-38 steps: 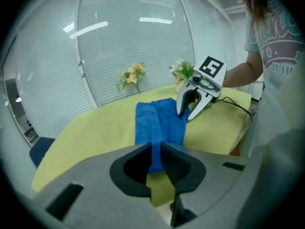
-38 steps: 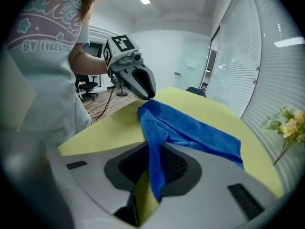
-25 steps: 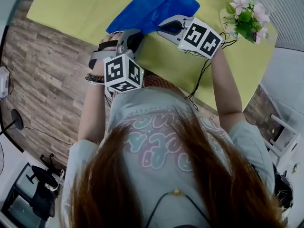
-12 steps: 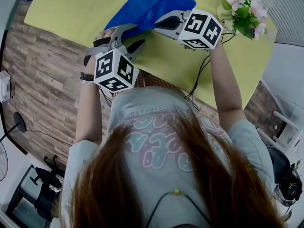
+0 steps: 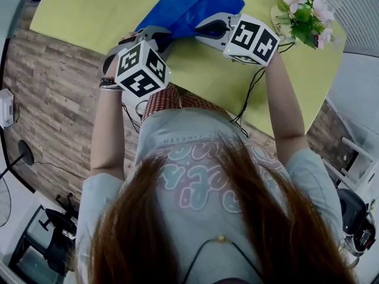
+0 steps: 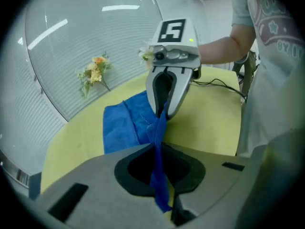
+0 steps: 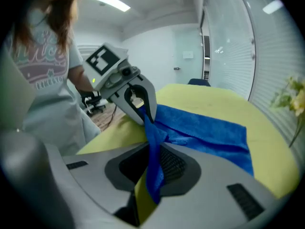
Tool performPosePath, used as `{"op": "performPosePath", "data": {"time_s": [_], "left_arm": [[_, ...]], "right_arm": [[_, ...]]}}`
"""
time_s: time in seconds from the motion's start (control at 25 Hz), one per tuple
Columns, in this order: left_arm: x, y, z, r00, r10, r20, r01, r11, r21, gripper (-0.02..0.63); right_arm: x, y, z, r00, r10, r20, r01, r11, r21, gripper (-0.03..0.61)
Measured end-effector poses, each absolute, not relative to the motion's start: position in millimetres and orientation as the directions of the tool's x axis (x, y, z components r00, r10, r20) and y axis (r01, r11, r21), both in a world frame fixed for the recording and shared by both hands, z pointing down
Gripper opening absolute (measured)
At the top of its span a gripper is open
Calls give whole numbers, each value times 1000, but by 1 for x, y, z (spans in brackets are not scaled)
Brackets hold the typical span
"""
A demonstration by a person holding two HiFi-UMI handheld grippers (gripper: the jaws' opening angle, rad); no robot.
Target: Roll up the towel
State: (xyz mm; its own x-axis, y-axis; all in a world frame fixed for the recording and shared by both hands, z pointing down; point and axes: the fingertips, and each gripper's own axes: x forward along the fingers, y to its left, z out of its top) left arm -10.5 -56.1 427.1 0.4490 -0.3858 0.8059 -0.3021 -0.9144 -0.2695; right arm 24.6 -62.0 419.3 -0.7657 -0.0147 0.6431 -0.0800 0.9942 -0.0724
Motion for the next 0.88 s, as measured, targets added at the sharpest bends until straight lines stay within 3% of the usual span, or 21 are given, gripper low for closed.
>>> {"op": "performPosePath", "data": {"time_s": [0.16, 0.36, 0.48, 0.6, 0.64, 0.88], "left_arm": [[-11, -59, 427, 488, -242, 839, -323, -943, -85, 29], [-15, -63, 422, 516, -81, 853, -302, -949, 93, 29], [-13, -62, 421, 532, 3, 847, -277, -944, 177, 29], [-12, -63, 420, 540, 47, 841, -256, -942, 217, 29], [-12, -63, 419, 538, 37, 842, -250, -947, 201, 29], [-21, -64, 397, 587, -264, 765, -316, -945, -83, 82]], "right_arm": [[29, -62, 414, -713, -197, 673, -57, 973, 225, 219], [5, -60, 400, -731, -336, 593, -31, 886, 463, 219], [-7, -63, 413, -690, -359, 629, 15, 861, 508, 204], [-11, -67, 419, -671, -373, 640, 20, 855, 519, 40], [-11, -68, 419, -673, -369, 641, 16, 859, 512, 39], [-10, -67, 419, -702, -212, 680, -12, 958, 286, 30]]}}
